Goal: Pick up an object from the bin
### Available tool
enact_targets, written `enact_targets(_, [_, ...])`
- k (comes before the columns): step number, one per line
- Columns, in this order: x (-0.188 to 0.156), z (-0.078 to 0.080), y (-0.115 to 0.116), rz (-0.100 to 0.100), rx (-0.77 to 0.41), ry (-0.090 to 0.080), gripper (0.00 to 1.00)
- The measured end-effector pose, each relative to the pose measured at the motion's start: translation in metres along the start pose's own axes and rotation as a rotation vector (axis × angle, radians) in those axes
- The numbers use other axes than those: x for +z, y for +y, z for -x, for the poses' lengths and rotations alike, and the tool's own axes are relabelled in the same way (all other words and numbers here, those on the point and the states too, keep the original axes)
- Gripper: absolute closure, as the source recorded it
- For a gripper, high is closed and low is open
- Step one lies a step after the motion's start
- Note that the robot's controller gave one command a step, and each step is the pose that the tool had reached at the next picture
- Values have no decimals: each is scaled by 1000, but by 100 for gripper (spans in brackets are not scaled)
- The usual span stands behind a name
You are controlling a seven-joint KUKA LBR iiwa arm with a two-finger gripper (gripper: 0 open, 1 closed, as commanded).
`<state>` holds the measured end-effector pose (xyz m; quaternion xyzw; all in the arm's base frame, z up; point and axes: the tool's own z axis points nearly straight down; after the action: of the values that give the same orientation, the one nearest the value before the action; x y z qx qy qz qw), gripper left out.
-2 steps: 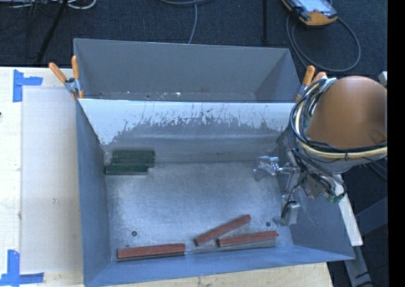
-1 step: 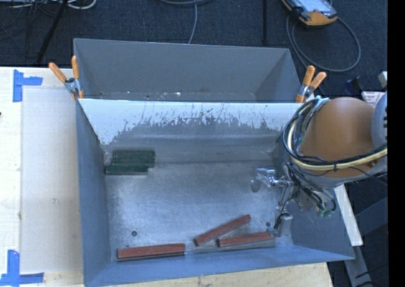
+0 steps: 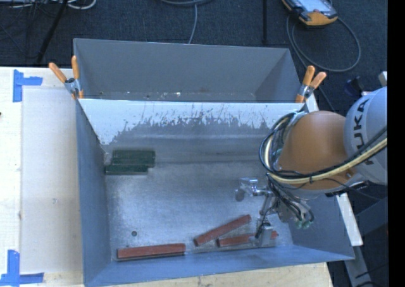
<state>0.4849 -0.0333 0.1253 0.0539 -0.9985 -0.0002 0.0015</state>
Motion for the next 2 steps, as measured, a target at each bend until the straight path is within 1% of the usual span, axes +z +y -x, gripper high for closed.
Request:
enact_targets(1, [22,3,-28,2,17,-2,0])
enact_targets(2, [27,1,-41,0,27,-3,0])
